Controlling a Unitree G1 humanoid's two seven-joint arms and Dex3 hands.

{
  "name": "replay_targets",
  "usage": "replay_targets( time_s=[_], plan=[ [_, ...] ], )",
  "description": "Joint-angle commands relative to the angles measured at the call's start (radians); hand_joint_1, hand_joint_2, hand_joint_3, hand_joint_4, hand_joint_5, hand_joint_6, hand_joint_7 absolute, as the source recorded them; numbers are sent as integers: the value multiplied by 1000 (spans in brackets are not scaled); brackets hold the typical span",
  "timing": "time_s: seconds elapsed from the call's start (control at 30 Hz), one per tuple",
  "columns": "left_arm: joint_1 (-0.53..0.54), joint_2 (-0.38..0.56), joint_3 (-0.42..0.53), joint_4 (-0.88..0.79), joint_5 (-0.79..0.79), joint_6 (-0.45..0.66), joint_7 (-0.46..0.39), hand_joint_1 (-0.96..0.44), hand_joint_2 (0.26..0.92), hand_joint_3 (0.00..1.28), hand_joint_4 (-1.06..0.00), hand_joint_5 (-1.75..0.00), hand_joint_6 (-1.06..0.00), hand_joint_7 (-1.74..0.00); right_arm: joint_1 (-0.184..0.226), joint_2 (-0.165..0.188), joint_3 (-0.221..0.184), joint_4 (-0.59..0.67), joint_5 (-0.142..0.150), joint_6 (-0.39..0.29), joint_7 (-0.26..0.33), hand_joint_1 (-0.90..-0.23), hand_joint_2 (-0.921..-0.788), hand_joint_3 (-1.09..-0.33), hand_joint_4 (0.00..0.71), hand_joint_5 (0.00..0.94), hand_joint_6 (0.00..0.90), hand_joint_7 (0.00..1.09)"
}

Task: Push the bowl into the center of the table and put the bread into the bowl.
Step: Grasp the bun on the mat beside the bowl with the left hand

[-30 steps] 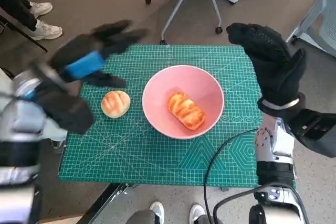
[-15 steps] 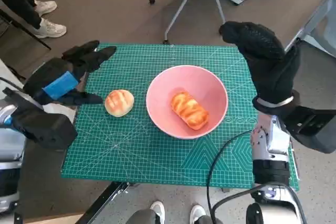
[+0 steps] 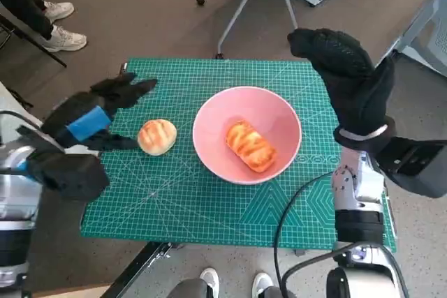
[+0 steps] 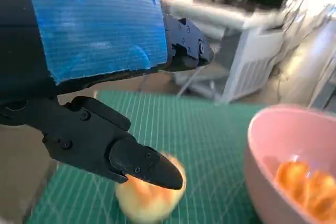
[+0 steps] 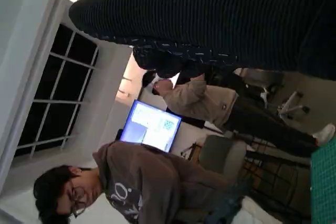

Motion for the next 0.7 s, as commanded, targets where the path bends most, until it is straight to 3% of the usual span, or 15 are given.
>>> replay_targets(
  time_s=[0.03, 0.27, 0.7],
  plan=[
    [-26, -30, -45, 90, 26, 1, 13, -520, 882, 1, -162, 0, -241, -12, 2, -3, 0, 11, 2, 16, 15, -663, -921, -738, 154, 2, -1, 488],
    [-104, -83, -113, 293, 57, -30, 34, -523, 888, 2, -157, 0, -235, -5, 16, -12, -1, -19, -4, 29, 4, -663, -921, -739, 156, 3, -1, 487],
    [-188, -138, -186, 499, 85, -41, 66, -434, 844, 0, -161, -1, -230, -1, 22, -22, -7, -28, -8, 42, 2, -660, -921, -740, 156, 2, -1, 483]
  ],
)
